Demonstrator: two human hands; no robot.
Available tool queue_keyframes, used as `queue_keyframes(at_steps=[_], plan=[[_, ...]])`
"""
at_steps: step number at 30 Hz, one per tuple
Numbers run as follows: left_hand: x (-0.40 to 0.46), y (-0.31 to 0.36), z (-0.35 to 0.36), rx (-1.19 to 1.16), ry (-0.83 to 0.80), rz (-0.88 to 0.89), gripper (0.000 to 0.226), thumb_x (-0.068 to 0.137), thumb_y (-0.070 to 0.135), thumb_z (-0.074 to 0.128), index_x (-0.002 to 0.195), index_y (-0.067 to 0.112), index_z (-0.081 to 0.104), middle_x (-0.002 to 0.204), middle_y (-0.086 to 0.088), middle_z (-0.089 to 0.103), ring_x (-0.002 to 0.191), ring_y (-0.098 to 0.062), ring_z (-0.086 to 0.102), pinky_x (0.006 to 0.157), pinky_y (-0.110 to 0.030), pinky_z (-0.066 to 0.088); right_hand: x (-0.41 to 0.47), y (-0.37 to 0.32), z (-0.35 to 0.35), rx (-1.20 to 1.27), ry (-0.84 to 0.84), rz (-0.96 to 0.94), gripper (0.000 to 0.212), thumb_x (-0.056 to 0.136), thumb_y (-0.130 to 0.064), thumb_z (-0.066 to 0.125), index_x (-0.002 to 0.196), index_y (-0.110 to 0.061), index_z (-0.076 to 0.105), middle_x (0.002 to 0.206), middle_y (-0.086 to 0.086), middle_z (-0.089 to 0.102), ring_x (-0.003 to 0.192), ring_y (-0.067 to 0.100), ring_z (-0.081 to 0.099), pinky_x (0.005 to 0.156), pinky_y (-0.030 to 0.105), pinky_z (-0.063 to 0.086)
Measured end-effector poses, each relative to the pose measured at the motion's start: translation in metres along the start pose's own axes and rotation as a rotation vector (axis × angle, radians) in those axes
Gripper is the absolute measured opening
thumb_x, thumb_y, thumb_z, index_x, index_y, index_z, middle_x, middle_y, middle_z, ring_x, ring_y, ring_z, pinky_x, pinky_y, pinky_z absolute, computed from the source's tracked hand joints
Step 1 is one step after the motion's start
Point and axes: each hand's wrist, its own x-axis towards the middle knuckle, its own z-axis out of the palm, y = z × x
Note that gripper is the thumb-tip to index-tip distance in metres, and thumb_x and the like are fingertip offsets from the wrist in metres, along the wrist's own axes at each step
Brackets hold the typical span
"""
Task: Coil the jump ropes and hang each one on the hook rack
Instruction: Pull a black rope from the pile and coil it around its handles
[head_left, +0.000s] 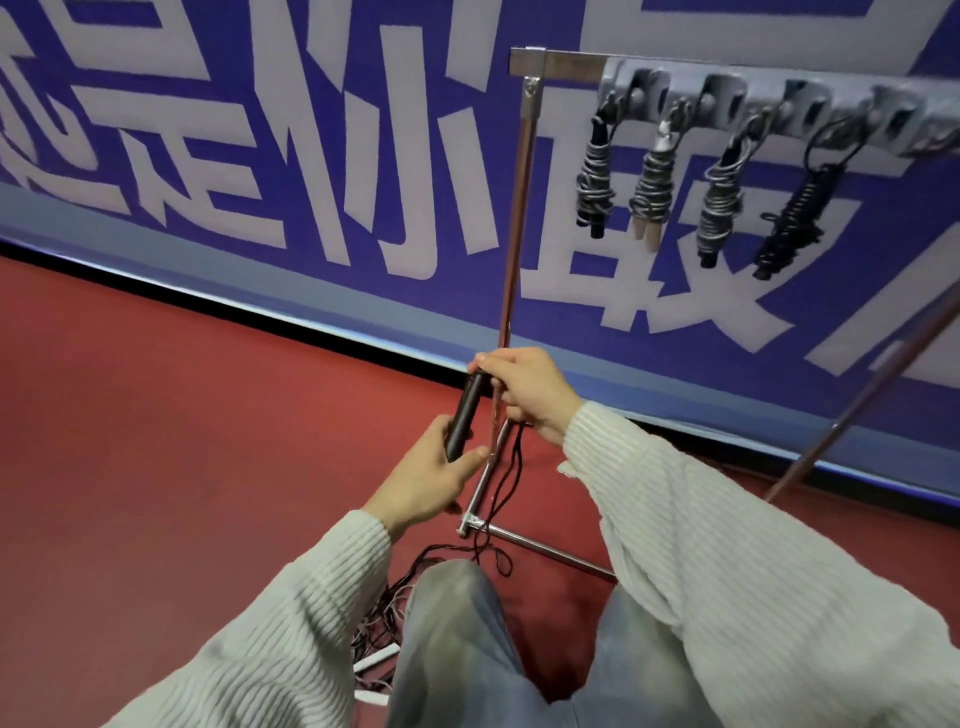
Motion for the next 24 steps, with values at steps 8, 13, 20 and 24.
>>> queue_keyframes(at_steps=[8,13,20,24], plan=[[0.001,0.037,0.017,-0.031,-0.031,-0.018,0.029,0.098,0.040,0.064,0.097,0.012,0.055,0.060,0.011,0.046,0.045,-0.008,0.039,0.044,-0.025,0.033,-0.019,0.001,-0.044,0.001,0.050,0.082,0.027,0.100,-0.028,0.062,0.106,-0.004,0.074,0.060,-0.004,0.031,0.045,0.008,0.021,0.041,0.022,0.017],[-0.020,0.044,0.015,-0.513,-0.397,-0.101,0.027,0.091,0.025,0.071,0.088,0.017,0.046,0.066,0.002,0.041,0.051,-0.010,0.034,0.044,-0.021,0.034,-0.068,0.018,-0.084,-0.060,-0.052,-0.120,0.017,0.101,-0.017,0.062,0.115,-0.015,0.071,0.085,0.001,0.059,0.061,0.005,0.047,0.055,0.019,0.040],[-0.039,0.067,0.022,-1.304,-0.687,-0.069,0.044,0.084,0.030,0.081,0.116,0.007,0.063,0.070,0.006,0.039,0.049,0.000,0.025,0.035,-0.011,0.026,-0.129,0.057,-0.097,-0.094,0.131,-0.131,0.022,0.106,-0.025,0.053,0.104,-0.009,0.068,0.062,-0.004,0.046,0.052,0.004,0.044,0.054,0.021,0.045],[-0.029,0.082,0.036,-1.139,-0.381,-0.147,0.040,0.098,0.054,0.052,0.100,0.015,0.058,0.068,0.005,0.041,0.042,-0.001,0.028,0.032,-0.013,0.025,-0.153,0.069,-0.101,-0.564,0.274,-0.254,0.022,0.107,-0.034,0.049,0.107,-0.021,0.066,0.078,-0.003,0.063,0.069,0.013,0.058,0.068,0.028,0.049]])
